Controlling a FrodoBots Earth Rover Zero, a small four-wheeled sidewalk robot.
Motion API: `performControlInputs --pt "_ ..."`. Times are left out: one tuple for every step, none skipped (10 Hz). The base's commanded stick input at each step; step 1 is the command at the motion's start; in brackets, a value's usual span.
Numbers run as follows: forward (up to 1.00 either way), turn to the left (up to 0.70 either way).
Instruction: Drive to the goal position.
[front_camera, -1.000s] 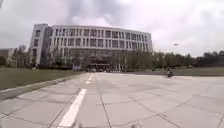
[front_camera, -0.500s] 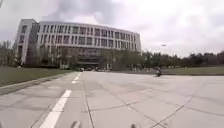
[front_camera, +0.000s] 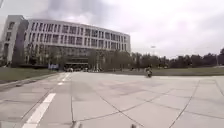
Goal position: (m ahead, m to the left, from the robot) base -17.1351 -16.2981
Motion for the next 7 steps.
performControlInputs --pt "0.7 -0.3" --pt "0.7 -0.31" --pt "0.7 -0.31" --pt "0.7 -0.31" --pt "0.7 -0.31" --pt "0.7 -0.31" --pt "0.7 -0.31"
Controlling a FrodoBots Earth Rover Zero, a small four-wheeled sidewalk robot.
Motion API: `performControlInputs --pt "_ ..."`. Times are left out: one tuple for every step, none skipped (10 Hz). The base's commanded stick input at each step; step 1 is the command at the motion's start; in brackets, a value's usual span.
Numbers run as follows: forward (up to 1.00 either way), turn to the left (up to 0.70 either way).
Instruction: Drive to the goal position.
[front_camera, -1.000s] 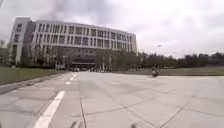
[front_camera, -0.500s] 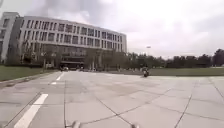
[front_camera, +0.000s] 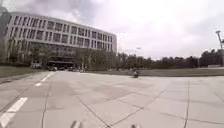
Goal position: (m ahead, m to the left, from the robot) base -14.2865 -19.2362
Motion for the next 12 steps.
performControlInputs --pt "0.7 -0.31" --pt "0.7 -0.31" --pt "0.7 -0.3" --pt "0.7 -0.3" --pt "0.7 -0.31" --pt "0.7 -0.31" --pt "0.7 -0.3" --pt "0.7 -0.31" --pt "0.7 -0.3" --pt "0.7 -0.31" --pt "0.7 -0.31" --pt "0.7 -0.3"
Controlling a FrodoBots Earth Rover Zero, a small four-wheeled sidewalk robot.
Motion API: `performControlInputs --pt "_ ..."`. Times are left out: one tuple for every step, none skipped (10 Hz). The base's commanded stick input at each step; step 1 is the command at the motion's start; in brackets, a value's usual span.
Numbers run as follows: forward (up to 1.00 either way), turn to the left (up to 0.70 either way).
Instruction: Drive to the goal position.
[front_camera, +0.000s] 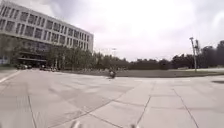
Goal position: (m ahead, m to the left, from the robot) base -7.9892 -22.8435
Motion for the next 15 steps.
performControlInputs --pt "0.7 -0.3" --pt "0.7 -0.31" --pt "0.7 -0.31" --pt "0.7 -0.31" --pt "0.7 -0.31" --pt "0.7 -0.31" --pt "0.7 -0.31" --pt "0.7 -0.31" --pt "0.7 -0.3" --pt "0.7 -0.31" --pt "0.7 -0.31" --pt "0.7 -0.31" --pt "0.7 -0.31" --pt "0.7 -0.31" --pt "0.7 -0.31"
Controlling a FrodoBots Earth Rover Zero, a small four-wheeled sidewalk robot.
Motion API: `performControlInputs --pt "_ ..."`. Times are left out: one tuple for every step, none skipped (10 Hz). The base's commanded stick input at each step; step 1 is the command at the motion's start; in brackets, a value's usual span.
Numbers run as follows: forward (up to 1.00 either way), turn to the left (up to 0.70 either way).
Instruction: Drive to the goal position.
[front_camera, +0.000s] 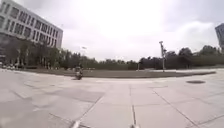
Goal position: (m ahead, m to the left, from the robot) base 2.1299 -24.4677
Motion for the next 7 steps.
performControlInputs --pt "0.7 -0.31" --pt "0.7 -0.3" --pt "0.7 -0.31" --pt "0.7 -0.31" --pt "0.7 -0.3" --pt "0.7 -0.31" --pt "0.7 -0.31"
